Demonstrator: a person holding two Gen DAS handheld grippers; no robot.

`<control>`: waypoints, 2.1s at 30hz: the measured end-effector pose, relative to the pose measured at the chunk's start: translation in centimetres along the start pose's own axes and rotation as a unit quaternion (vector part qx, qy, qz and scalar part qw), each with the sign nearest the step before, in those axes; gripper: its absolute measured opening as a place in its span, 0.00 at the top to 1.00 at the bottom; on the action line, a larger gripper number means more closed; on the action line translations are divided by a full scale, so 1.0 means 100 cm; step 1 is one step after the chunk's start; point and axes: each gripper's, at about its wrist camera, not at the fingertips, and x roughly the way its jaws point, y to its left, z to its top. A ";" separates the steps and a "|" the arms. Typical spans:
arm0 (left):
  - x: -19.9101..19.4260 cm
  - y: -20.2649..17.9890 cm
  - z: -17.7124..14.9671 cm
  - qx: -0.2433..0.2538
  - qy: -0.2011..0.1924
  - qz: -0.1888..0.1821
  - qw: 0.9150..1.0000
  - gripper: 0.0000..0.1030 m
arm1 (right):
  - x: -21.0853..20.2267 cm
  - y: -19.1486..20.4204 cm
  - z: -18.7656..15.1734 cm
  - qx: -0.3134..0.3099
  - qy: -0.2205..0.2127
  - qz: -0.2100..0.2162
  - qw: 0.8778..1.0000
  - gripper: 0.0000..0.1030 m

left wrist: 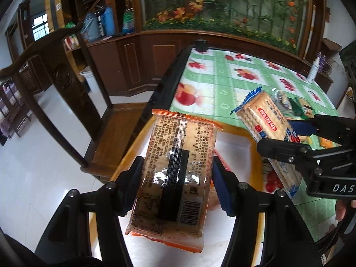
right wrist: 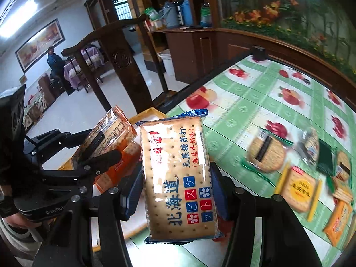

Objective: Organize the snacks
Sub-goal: 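Carry both held cracker packs over the white tray, then lower both packs into the white tray and open both grippers, then move both tools back over the snack packs on the table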

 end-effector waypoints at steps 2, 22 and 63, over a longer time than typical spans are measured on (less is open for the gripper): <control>0.003 0.007 -0.002 -0.004 0.005 0.002 1.000 0.40 | 0.009 0.006 0.006 -0.003 0.007 0.004 1.000 0.46; 0.031 0.023 -0.018 -0.007 0.045 0.017 0.999 0.40 | 0.072 0.024 0.007 0.019 0.065 0.034 0.997 0.46; 0.000 -0.076 0.018 0.038 0.032 -0.029 0.998 0.16 | -0.026 -0.102 -0.059 0.136 0.010 -0.060 0.989 0.40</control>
